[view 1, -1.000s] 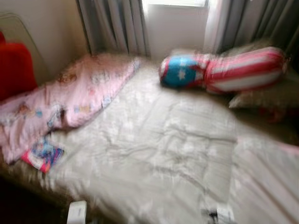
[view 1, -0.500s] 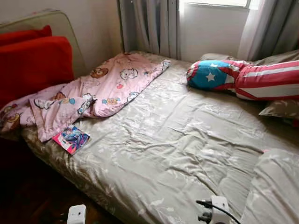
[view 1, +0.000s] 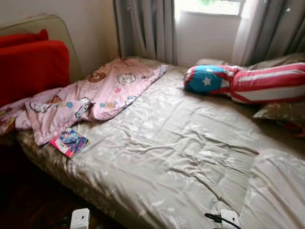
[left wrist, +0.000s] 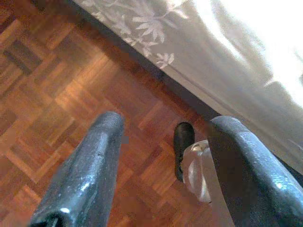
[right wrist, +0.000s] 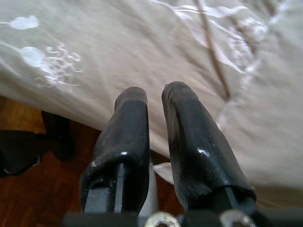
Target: Clean up the room
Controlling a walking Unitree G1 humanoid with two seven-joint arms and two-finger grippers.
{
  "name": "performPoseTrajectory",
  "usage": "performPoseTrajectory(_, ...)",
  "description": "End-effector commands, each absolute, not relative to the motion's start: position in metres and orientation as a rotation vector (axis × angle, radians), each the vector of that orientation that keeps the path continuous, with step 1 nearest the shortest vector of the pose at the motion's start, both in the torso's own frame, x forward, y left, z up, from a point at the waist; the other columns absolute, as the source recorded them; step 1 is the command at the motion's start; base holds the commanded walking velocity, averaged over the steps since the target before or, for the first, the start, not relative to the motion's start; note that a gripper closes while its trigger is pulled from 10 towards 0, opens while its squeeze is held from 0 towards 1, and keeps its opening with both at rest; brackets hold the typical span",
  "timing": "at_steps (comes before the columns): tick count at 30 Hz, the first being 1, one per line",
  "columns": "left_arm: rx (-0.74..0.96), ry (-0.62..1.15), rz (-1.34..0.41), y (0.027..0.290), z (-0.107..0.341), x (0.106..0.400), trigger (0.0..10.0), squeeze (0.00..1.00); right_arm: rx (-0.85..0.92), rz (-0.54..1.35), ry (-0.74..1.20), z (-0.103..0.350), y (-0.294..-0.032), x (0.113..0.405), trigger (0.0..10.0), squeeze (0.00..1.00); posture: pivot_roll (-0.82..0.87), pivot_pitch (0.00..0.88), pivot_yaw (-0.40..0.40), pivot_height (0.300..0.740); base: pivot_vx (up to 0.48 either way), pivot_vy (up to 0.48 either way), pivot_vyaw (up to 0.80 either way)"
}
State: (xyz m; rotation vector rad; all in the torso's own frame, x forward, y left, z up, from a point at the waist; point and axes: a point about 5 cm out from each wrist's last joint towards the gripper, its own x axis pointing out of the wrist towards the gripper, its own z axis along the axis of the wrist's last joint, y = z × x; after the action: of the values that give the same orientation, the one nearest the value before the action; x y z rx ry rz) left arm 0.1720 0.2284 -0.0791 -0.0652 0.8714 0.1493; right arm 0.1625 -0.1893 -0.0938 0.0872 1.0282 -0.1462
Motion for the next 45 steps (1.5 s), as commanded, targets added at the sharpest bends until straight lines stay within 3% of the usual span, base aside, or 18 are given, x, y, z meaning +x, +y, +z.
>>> performPoseTrajectory(1,-0.049,0.881,0.147,0.2302,-0.0790,0.1722,10.0,0.00,0.088,-0.140,1.025,-0.0929,-0.1875,0.1655,10.0,0.00,-0.03,0.000,0.019,0.740,0.000,0.285,0.00)
performPoseTrajectory(29,-0.042,0.883,0.140,0.2283,-0.0790,0.1733,10.0,0.00,0.093,-0.146,1.030,-0.0931,-0.1882,0.1648,10.0,0.00,-0.03,0.000,0.021,0.740,0.000,0.282,0.00)
performPoseTrajectory(36,-0.040,0.885,0.140,0.2285,-0.0789,0.1735,10.0,0.00,0.095,-0.142,1.029,-0.0931,-0.1877,0.1651,10.0,0.00,-0.03,0.000,0.022,0.740,0.000,0.000,0.00)
performPoseTrajectory(45,-0.040,0.886,0.134,0.2268,-0.0791,0.1740,10.0,0.00,0.089,-0.135,1.032,-0.0931,-0.1885,0.1648,10.0,0.00,-0.03,0.000,0.017,0.740,0.000,0.480,0.00)
